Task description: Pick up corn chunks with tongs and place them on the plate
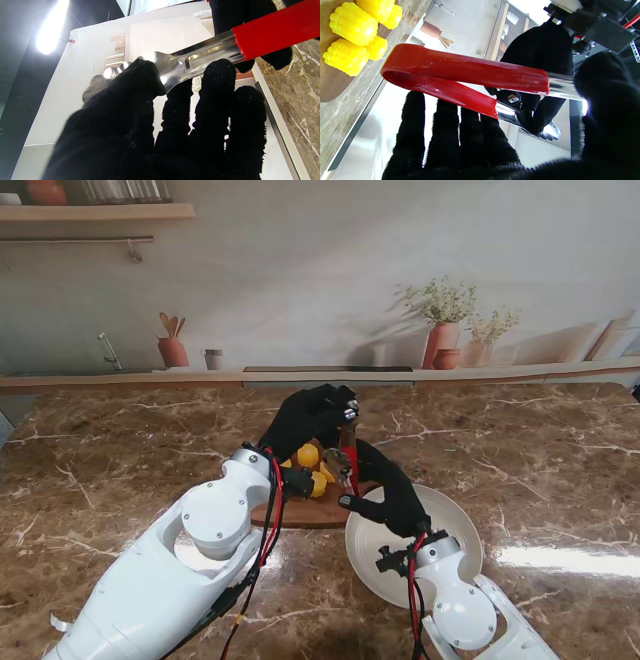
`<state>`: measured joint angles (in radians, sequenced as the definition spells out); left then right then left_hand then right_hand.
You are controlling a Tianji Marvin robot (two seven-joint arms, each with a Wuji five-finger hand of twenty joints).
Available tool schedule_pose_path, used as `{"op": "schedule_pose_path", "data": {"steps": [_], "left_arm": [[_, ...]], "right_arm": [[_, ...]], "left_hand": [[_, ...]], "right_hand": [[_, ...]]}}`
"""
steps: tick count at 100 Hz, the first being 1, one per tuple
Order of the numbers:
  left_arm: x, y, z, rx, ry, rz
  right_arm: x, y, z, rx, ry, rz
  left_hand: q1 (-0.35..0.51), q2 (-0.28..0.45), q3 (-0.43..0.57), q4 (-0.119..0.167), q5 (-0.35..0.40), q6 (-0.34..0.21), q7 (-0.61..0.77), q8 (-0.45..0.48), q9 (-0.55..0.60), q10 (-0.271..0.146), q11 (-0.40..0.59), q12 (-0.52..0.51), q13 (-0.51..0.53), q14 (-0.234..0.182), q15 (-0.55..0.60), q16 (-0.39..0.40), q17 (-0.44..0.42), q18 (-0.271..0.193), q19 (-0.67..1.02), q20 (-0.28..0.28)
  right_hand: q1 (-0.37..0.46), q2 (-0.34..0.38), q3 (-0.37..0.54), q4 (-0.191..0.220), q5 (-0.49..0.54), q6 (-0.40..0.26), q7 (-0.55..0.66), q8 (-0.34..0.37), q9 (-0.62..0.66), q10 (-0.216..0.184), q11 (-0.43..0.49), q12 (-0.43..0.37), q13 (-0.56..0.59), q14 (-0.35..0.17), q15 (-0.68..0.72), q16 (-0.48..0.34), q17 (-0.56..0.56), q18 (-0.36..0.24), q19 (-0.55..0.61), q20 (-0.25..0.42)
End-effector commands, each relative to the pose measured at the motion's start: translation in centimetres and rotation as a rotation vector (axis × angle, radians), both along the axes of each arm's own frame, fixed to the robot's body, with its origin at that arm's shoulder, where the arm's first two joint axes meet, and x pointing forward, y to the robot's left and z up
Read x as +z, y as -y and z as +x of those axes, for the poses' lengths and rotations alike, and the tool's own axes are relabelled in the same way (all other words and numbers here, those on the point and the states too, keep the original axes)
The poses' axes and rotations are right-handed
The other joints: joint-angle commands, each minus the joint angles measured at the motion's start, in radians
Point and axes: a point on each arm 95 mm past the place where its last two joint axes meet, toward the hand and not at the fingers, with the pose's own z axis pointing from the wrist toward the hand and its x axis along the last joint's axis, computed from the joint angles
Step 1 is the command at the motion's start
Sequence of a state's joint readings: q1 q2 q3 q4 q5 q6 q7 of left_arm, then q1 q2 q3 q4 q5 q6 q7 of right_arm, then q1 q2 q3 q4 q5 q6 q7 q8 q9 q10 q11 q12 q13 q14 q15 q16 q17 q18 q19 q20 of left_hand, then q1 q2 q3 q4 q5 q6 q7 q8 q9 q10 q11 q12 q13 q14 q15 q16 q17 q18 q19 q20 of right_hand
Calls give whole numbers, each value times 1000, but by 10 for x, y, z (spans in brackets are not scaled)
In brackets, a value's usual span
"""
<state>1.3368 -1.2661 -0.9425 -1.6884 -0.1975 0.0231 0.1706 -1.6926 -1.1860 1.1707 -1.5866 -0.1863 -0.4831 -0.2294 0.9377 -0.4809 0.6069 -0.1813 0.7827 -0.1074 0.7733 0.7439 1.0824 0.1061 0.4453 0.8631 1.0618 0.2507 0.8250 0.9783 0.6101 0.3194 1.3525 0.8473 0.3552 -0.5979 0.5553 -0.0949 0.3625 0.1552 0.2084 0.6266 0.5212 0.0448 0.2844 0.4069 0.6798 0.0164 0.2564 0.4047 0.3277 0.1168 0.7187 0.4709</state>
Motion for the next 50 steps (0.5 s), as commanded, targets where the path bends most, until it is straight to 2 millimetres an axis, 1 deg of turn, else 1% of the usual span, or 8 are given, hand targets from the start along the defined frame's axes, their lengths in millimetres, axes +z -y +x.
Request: {"op": "schedule_pose_path", "data": {"steps": [1, 9, 17, 27, 31, 41, 50], "left_arm": [[-3, 1, -1, -3, -6, -7], [-3, 1, -1, -2, -8, -10], [-3, 0, 0, 1, -7, -10], [-4, -1, 0, 5, -9, -13], [-4, -1, 0, 6, -9, -13], [-5, -1, -1, 5, -11, -17], [-5, -1, -1, 4, -15, -23]], "right_arm": [[-6, -3, -2, 13, -24, -6], [-6, -5, -2, 18, -19, -9], [-6, -5, -2, 22, -9, -16], [-5, -6, -2, 22, -1, -18], [-5, -6, -2, 22, 2, -18], [-6, -7, -2, 21, 7, -15], [-6, -8, -2, 23, 7, -13]], "left_hand": [[59, 73, 31, 13, 80, -69, 64, 50, 31, -13, 25, 3, 9, 36, -6, 10, -4, 3, 43, 24], [61, 74, 29, 14, 80, -66, 63, 50, 30, -11, 26, 4, 7, 37, -6, 10, -6, 2, 41, 25], [61, 75, 27, 14, 79, -67, 63, 49, 30, -12, 26, 4, 7, 37, -6, 10, -6, 2, 41, 26], [63, 75, 24, 15, 78, -64, 60, 46, 29, -9, 26, 3, 7, 37, -5, 11, -8, 2, 41, 28], [63, 75, 22, 15, 78, -64, 59, 44, 29, -8, 26, 3, 7, 37, -4, 12, -8, 2, 42, 29], [65, 75, 20, 16, 78, -63, 59, 41, 30, -8, 27, 2, 6, 39, -3, 13, -8, 2, 43, 31], [65, 75, 19, 17, 78, -63, 61, 41, 29, -9, 28, 1, 6, 39, -2, 13, -8, 2, 42, 32]], "right_hand": [[5, 7, -21, -35, -34, 6, -40, -29, -39, -6, 7, 25, -26, -6, 5, 32, -15, -7, 4, 32], [1, 7, -20, -36, -40, 6, -50, -45, -41, -17, 35, 45, -38, -11, 15, 43, -20, -9, -2, 36], [0, 7, -20, -37, -23, -9, -39, -46, -29, -25, 50, 56, -48, -14, 16, 46, -25, -13, -7, 38], [11, 4, -19, -38, 9, -39, 11, -26, -7, -38, 67, 77, -52, -16, 20, 51, -21, -12, -8, 45], [14, 5, -24, -39, 20, -52, 44, -7, -4, -42, 65, 87, -59, -16, 18, 50, -22, -13, -8, 51], [18, 4, -24, -38, 43, -64, 64, 6, -12, -47, 61, 90, -83, -15, 10, 47, -25, -18, -9, 53], [21, 4, -25, -38, 42, -65, 70, 15, -30, -43, 55, 92, -106, -14, 3, 43, -29, -20, -10, 56]]}}
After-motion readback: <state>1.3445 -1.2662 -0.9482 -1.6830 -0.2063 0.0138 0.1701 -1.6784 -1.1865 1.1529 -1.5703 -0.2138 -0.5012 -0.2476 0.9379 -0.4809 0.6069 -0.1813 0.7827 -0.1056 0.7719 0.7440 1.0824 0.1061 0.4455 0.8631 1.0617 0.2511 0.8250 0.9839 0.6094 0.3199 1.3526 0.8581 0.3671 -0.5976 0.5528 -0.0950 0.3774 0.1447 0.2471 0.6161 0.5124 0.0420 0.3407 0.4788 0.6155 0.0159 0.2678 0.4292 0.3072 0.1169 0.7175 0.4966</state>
